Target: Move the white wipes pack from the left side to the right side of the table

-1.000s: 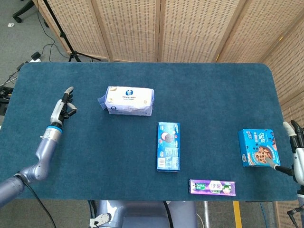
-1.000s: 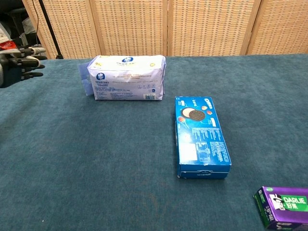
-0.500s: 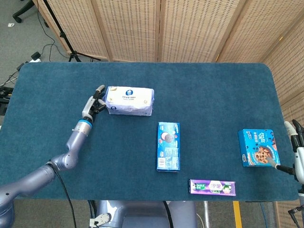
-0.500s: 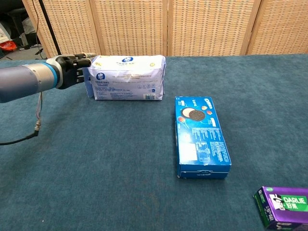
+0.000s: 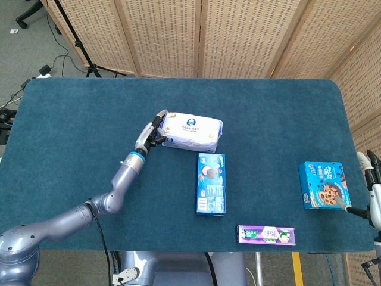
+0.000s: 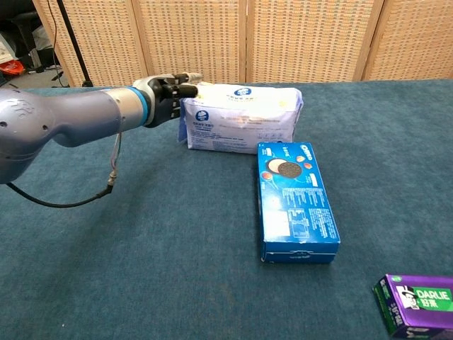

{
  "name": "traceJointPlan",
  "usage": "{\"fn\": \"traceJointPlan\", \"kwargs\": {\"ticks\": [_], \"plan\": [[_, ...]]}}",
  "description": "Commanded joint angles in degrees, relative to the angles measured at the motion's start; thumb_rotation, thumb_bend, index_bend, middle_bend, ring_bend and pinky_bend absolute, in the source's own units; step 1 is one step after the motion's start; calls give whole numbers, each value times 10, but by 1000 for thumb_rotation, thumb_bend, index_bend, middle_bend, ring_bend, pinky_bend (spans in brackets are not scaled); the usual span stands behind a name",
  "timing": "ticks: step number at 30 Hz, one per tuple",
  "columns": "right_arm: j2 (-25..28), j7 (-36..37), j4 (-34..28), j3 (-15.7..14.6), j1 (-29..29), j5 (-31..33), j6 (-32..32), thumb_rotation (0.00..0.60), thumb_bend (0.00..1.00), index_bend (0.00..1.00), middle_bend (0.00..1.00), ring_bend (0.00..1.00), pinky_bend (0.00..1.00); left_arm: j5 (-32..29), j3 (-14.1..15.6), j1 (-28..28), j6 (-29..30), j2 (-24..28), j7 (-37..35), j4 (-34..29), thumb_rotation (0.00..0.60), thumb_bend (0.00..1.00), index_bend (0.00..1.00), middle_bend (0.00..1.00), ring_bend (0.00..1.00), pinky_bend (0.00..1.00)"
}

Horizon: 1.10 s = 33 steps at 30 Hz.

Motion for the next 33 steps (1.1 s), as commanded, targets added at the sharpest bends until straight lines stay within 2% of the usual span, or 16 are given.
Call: {"fn": "traceJointPlan", "kwargs": {"ticks": [1,6,11,14,17,19,21,23,24,25,29,31,33], "plan": [[1,2,0,0,0,0,0,600,0,0,0,0,0,-40,-5,-29,12,-22,39,-4,600,1000,0,0,0,0],[2,6,1,1,-2,1,2,600,0,0,0,0,0,-65,-6,-39,31,-35,67,-5,600,1000,0,0,0,0],[3,10,4,-1,-3,0,2,600,0,0,0,0,0,-44,-5,-13,100,-27,83,-30,600,1000,0,0,0,0],[2,9,3,-2,-4,-4,5,600,0,0,0,0,0,-7,-3,22,145,4,77,-68,600,1000,0,0,0,0],[0,3,1,-3,-3,-7,6,600,0,0,0,0,0,39,13,62,174,57,84,-117,600,976,0,0,0,0],[-1,-1,0,-3,-2,-8,6,600,0,0,0,0,0,57,23,79,184,83,91,-137,600,775,0,0,0,0],[-2,-6,-2,-3,-1,-9,6,600,0,0,0,0,0,79,35,100,199,118,105,-161,600,324,0,0,0,0],[-4,-13,-3,-3,1,-10,4,600,0,0,0,0,0,102,52,121,219,152,133,-177,600,70,0,0,0,0],[-5,-19,-4,-3,4,-11,1,600,0,0,0,0,0,112,62,133,230,172,153,-187,600,11,0,0,0,0],[-5,-24,-5,-4,6,-13,-2,600,0,0,0,0,0,121,71,144,244,191,175,-191,600,0,0,0,0,0],[-3,-65,-12,-1,26,-21,-21,600,0,0,0,0,0,148,106,198,300,270,252,-239,600,0,0,0,0,0],[5,-96,-23,5,50,-29,-46,600,0,0,0,0,0,161,134,234,327,320,297,-264,600,0,0,0,0,0],[14,-117,-33,16,76,-25,-76,600,0,0,0,0,0,170,152,262,346,354,314,-282,600,0,0,0,0,0]]}}
